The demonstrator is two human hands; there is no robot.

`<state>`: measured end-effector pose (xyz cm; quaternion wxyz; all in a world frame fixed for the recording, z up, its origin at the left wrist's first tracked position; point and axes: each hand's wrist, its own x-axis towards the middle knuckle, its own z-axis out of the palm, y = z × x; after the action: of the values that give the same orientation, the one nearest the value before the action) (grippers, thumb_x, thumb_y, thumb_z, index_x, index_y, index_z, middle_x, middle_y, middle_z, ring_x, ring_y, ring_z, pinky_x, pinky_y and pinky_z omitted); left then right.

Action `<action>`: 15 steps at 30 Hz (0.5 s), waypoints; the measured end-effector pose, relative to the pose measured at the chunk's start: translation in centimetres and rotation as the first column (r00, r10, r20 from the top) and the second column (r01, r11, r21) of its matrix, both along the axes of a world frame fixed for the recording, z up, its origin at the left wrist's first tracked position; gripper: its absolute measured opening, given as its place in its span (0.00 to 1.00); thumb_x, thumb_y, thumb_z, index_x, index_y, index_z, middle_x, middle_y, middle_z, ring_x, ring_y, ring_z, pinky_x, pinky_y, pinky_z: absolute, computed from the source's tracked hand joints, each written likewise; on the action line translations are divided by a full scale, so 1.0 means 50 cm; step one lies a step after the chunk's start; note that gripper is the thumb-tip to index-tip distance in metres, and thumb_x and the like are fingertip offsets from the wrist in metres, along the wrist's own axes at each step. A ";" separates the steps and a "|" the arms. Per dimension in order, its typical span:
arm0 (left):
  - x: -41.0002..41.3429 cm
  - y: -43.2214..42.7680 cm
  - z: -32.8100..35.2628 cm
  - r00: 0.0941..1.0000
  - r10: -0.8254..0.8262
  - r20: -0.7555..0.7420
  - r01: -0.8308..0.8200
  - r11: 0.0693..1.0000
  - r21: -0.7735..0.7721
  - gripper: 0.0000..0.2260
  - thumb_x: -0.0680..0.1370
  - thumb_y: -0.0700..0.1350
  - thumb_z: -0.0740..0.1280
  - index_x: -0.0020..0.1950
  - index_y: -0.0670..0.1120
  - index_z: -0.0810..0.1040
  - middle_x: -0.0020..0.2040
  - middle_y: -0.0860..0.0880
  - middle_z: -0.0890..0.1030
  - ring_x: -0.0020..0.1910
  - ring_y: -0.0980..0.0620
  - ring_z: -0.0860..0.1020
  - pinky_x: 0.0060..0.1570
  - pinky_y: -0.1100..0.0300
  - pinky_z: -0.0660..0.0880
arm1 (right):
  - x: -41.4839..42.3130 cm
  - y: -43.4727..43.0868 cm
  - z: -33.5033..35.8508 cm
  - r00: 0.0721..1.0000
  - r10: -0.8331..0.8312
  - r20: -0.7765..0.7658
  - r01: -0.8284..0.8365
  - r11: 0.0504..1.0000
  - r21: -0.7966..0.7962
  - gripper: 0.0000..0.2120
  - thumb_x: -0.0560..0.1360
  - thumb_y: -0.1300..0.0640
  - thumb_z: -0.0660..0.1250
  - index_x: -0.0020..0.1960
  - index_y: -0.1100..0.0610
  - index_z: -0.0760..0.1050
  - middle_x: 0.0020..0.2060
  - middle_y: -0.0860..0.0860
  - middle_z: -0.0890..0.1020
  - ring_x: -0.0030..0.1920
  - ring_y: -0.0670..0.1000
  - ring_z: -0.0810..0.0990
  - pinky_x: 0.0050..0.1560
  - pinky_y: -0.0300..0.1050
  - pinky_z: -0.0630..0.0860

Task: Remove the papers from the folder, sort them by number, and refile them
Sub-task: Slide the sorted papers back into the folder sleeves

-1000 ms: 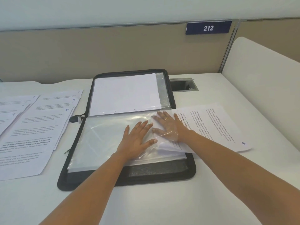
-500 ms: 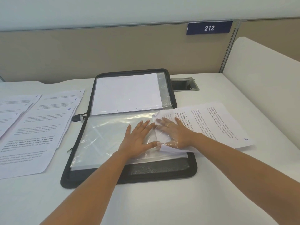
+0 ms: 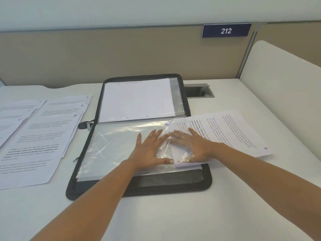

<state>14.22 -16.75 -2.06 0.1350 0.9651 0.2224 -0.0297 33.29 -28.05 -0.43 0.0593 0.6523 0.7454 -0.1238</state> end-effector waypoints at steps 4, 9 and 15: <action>0.003 -0.002 0.004 1.000 -0.006 -0.030 0.007 1.000 0.014 0.57 0.49 0.84 0.34 0.76 0.60 0.40 0.77 0.54 0.38 0.75 0.54 0.36 0.70 0.37 0.34 | -0.008 0.010 -0.011 0.999 -0.021 0.037 0.020 1.000 0.018 0.45 0.73 0.31 0.56 0.76 0.49 0.34 0.76 0.47 0.37 0.74 0.44 0.34 0.73 0.60 0.33; -0.001 -0.006 0.000 1.000 -0.015 -0.021 0.015 1.000 0.015 0.56 0.50 0.84 0.35 0.75 0.60 0.39 0.77 0.55 0.38 0.75 0.55 0.36 0.70 0.38 0.35 | -0.024 0.028 -0.024 0.995 -0.098 0.029 0.097 0.994 0.042 0.56 0.59 0.18 0.37 0.77 0.51 0.36 0.75 0.48 0.36 0.74 0.45 0.33 0.71 0.63 0.31; -0.002 0.007 0.002 0.978 0.095 0.188 -0.057 0.978 -0.199 0.47 0.60 0.80 0.35 0.75 0.62 0.48 0.77 0.57 0.44 0.76 0.57 0.41 0.71 0.42 0.34 | -0.038 0.017 -0.028 0.999 -0.035 -0.022 0.037 0.995 0.090 0.49 0.56 0.21 0.30 0.70 0.45 0.25 0.70 0.46 0.31 0.69 0.38 0.29 0.65 0.49 0.21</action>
<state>14.14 -16.40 -1.95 0.2500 0.9365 0.2409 0.0493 31.37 -27.20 -1.85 0.0201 0.6664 0.7389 -0.0979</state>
